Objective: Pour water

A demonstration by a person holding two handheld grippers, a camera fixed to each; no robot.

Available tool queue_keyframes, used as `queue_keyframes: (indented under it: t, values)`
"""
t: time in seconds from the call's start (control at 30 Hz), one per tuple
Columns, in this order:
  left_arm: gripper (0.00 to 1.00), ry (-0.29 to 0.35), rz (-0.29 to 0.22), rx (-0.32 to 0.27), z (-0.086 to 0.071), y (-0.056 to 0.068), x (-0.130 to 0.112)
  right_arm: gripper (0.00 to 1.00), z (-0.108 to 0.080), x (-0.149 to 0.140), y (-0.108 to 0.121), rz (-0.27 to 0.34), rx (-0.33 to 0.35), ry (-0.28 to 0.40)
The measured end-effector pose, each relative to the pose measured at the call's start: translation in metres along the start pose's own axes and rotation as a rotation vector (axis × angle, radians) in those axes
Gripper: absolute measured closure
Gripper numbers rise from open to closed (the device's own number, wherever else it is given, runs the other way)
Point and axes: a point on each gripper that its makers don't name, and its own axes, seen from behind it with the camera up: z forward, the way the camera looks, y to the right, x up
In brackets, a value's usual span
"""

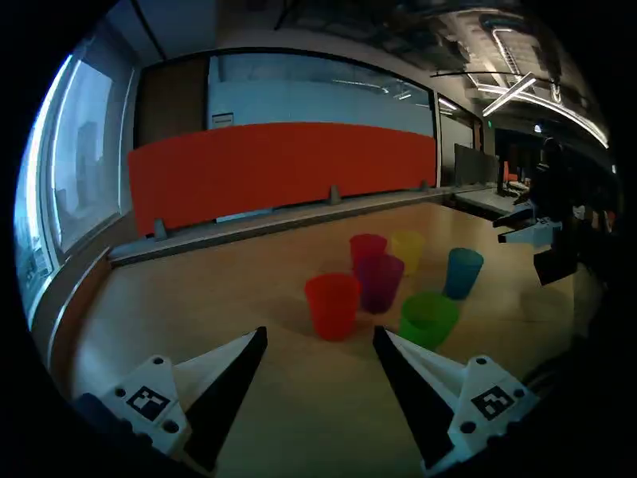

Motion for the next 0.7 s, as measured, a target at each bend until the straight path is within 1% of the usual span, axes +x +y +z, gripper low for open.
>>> queue_keyframes:
  t: [0.17, 0.3, 0.53, 0.7]
  values:
    - [0.01, 0.056, -0.010, 0.062, -0.002, -0.010, 0.012, 0.00, -0.002, 0.022, 0.015, 0.023, -0.081, 0.076]
    - [0.01, 0.084, -0.020, 0.106, -0.002, -0.019, 0.020, 0.00, -0.002, 0.034, 0.026, 0.033, -0.145, 0.124]
    - [0.01, 0.142, -0.056, 0.172, -0.008, -0.031, 0.031, 0.00, -0.003, 0.045, 0.046, 0.040, -0.266, 0.188]
    - [0.01, 0.180, -0.075, 0.212, -0.012, -0.037, 0.036, 0.00, -0.007, 0.052, 0.053, 0.046, -0.323, 0.238]
